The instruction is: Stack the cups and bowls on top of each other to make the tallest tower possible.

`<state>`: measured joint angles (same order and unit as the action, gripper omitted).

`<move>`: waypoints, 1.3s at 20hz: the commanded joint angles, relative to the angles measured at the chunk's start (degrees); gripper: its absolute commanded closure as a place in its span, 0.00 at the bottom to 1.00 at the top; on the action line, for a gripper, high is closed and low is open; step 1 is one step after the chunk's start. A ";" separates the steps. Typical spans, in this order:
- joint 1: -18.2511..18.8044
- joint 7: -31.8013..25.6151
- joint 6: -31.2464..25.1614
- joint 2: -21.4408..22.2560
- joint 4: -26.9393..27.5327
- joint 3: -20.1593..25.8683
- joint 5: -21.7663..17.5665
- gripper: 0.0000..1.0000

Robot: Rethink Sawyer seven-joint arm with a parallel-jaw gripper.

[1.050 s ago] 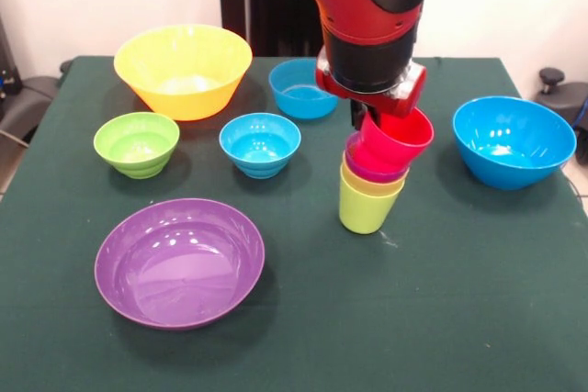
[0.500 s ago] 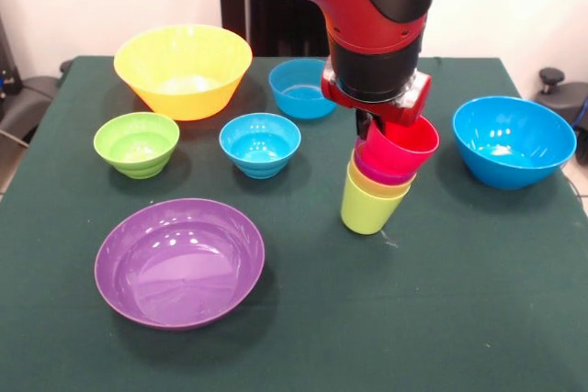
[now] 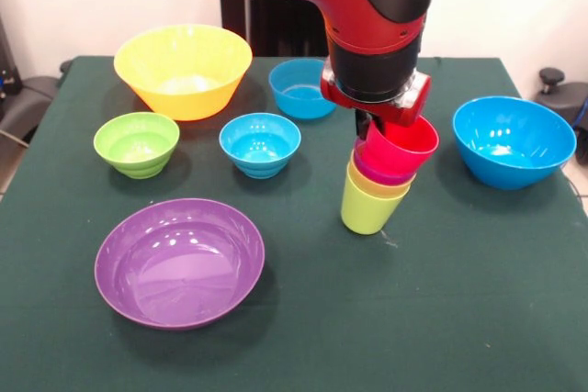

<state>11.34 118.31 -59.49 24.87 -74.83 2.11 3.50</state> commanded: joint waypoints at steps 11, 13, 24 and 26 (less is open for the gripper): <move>0.23 -0.33 5.66 -0.35 -3.52 3.68 -2.33 0.00; 0.15 -0.12 5.20 0.01 -3.76 3.69 -2.08 0.00; 0.26 0.06 5.15 -0.02 -4.12 3.78 -1.83 0.00; 0.29 -0.07 4.87 0.10 -4.15 3.80 -1.82 0.00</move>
<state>11.50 118.31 -59.37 24.83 -75.76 2.18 3.46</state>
